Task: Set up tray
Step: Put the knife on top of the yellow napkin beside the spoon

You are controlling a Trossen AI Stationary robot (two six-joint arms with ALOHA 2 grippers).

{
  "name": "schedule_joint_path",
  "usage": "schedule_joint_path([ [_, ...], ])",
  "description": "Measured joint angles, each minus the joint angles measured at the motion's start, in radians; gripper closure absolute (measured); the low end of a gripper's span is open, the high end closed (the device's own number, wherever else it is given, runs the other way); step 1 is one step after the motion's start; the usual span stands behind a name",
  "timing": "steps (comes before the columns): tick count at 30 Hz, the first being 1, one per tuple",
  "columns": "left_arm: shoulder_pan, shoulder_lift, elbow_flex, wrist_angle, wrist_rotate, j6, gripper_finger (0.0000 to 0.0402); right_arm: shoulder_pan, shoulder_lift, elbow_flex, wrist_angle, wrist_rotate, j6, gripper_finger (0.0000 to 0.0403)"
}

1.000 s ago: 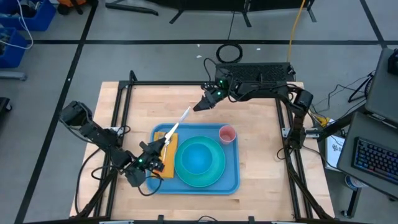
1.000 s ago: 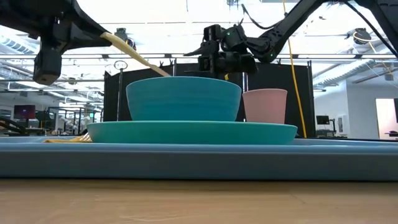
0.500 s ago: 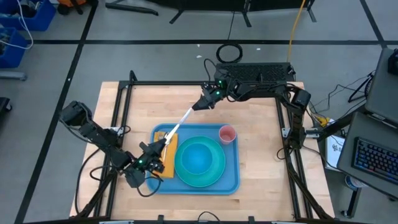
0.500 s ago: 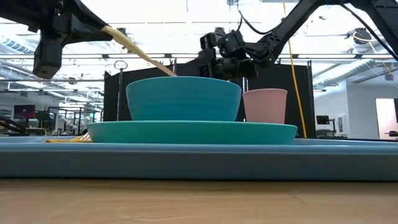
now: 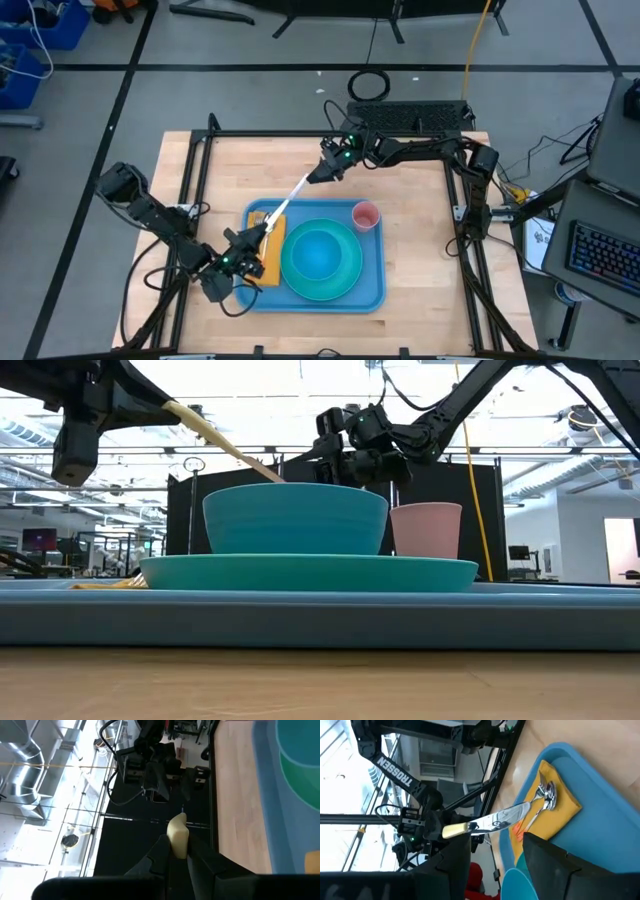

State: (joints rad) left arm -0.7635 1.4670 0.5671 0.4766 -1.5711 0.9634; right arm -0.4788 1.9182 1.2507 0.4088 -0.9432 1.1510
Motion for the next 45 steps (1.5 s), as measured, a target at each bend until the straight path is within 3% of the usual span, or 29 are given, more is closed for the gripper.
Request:
schedule_joint_path([
  [8, 0.000, 0.000, 0.000, 0.000, 0.000, -0.003, 0.0356, -0.004, 0.000, 0.000, 0.006, 0.027, 0.039, 0.0239],
  [19, 0.007, 0.000, 0.000, 0.022, 0.000, -0.001, 0.0356, -0.002, 0.000, 0.000, 0.005, 0.057, 0.044, 0.0304],
  [40, 0.030, 0.000, 0.000, 0.076, 0.000, 0.023, 0.0356, 0.012, 0.002, 0.000, 0.009, 0.077, 0.053, 0.0309],
  [45, 0.030, 0.000, 0.000, 0.075, 0.003, 0.020, 0.0356, 0.013, 0.063, 0.001, 0.109, 0.054, 0.131, 0.0325],
])
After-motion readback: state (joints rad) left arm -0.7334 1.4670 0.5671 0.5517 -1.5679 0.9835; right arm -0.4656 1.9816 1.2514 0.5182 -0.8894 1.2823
